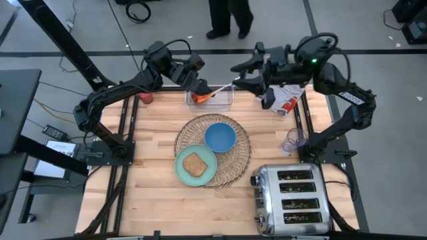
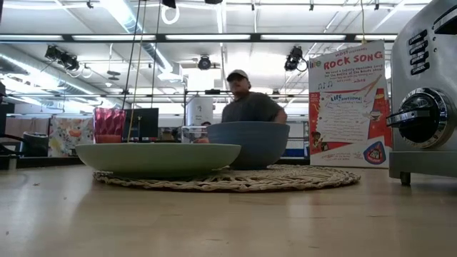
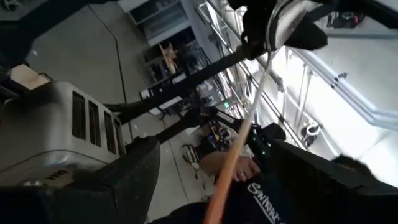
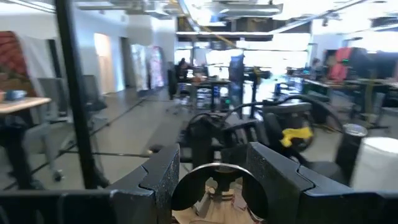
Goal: Arrange a breakfast setting
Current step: Put the orange spoon on the table mat to the right of the blue bowl
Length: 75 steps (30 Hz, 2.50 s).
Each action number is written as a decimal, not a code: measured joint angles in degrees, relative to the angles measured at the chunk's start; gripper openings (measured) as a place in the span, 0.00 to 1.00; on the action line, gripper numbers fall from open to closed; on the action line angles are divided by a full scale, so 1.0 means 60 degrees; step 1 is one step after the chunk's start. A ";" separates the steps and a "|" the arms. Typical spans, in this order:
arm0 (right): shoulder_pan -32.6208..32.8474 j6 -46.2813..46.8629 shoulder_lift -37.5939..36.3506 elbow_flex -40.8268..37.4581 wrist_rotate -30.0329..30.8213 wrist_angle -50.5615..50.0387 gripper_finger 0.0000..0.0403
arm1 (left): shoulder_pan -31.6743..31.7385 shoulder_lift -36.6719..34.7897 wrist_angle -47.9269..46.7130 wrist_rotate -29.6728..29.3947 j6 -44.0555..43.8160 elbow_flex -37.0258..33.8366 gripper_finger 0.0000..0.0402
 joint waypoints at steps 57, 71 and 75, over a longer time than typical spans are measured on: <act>0.0032 -0.0088 -0.1733 0.0004 0.3575 -0.3085 0.79 | -0.1127 -0.0047 0.0770 -0.3682 0.4507 0.0000 0.00; 0.0961 0.5715 -0.1825 -0.2804 0.7305 -0.1616 0.65 | -0.2060 -0.0040 -0.3037 -1.2119 1.0359 -0.0004 0.00; 0.0818 0.6803 -0.1347 -0.3071 0.7329 -0.0995 0.61 | -0.2519 -0.0040 -0.3588 -1.4004 1.1778 -0.0004 0.00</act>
